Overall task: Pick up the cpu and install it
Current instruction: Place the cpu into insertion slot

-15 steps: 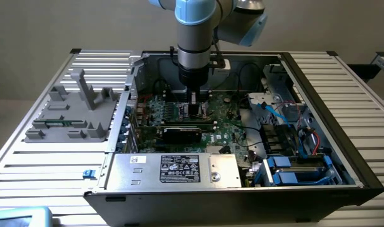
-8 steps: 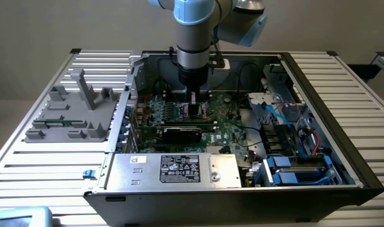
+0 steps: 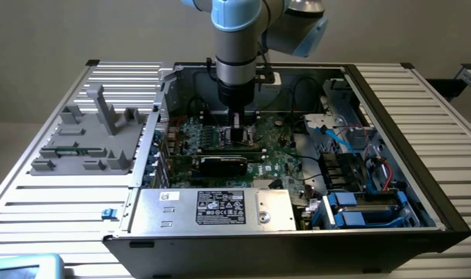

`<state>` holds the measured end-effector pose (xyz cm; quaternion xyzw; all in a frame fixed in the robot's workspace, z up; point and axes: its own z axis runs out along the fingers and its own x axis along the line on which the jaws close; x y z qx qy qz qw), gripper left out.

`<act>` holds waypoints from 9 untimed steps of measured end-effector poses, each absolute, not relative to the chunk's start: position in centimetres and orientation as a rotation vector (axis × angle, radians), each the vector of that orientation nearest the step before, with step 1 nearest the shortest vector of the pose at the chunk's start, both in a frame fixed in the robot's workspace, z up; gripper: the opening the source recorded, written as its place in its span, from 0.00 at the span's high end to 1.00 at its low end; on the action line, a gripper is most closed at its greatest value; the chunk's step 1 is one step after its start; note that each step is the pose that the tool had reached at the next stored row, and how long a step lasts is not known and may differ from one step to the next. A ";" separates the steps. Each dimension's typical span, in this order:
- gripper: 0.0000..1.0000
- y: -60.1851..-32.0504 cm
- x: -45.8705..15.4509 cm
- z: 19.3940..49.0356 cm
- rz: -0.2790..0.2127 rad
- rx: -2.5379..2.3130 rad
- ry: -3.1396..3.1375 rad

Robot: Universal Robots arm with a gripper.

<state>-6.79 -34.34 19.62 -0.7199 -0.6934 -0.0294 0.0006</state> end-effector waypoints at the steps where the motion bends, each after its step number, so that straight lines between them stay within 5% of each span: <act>1: 0.45 -34.3 -6.8 19.6 -0.093 -2.261 -2.178; 9: 0.45 -34.3 -6.9 19.6 -0.095 -2.262 -2.178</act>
